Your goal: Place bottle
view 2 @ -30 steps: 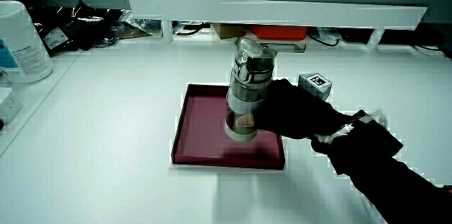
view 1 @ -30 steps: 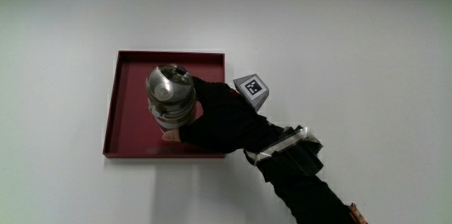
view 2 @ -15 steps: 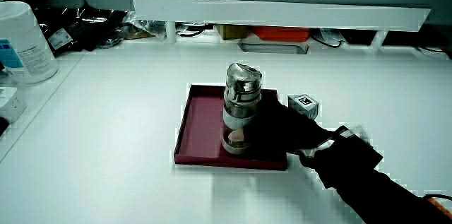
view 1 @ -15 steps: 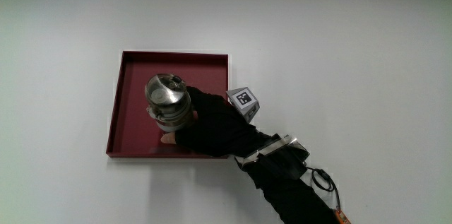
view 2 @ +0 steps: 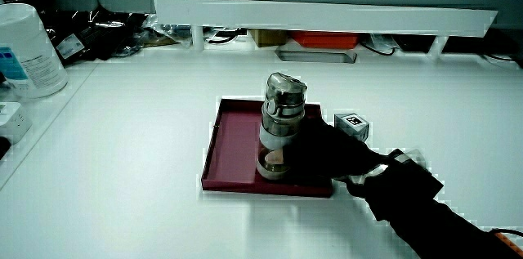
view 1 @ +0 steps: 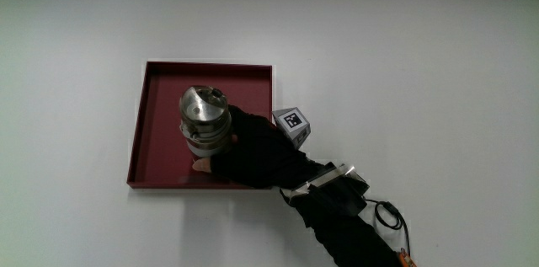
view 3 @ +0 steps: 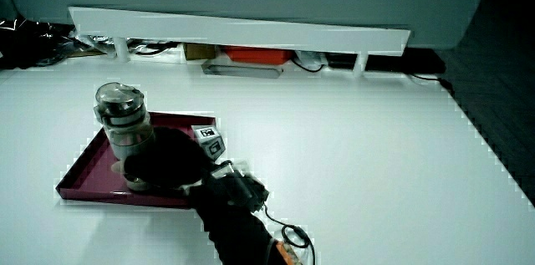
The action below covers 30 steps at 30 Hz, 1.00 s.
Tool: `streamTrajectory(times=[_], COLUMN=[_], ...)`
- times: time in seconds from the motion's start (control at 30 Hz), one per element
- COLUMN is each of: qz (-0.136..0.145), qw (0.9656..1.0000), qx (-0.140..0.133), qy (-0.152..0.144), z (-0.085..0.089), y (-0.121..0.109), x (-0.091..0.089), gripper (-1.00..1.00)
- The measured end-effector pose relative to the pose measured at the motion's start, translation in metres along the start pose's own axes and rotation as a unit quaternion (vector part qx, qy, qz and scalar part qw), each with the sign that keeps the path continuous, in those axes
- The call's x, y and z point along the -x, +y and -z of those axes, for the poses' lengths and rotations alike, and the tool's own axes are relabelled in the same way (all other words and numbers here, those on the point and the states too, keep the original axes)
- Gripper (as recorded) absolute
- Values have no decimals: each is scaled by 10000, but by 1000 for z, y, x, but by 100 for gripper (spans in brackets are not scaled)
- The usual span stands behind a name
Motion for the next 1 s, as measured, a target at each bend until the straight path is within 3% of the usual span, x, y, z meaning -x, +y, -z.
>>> streamTrajectory(times=[0.1, 0.3, 0.53, 0.57, 0.77, 1.0], qz=[26, -11, -138, -104, -172, -179], qw=[10000, 10000, 9996, 9994, 9981, 9966], qx=[-17, 12, 257, 321, 501, 736], qy=[-21, -54, -52, 14, -308, -324], z=[0, 1, 0, -1, -13, -33], y=[1, 0, 0, -3, -16, -47], x=[-2, -2, -1, 5, 25, 61], gripper=[0, -23, -50, -54, -77, -100])
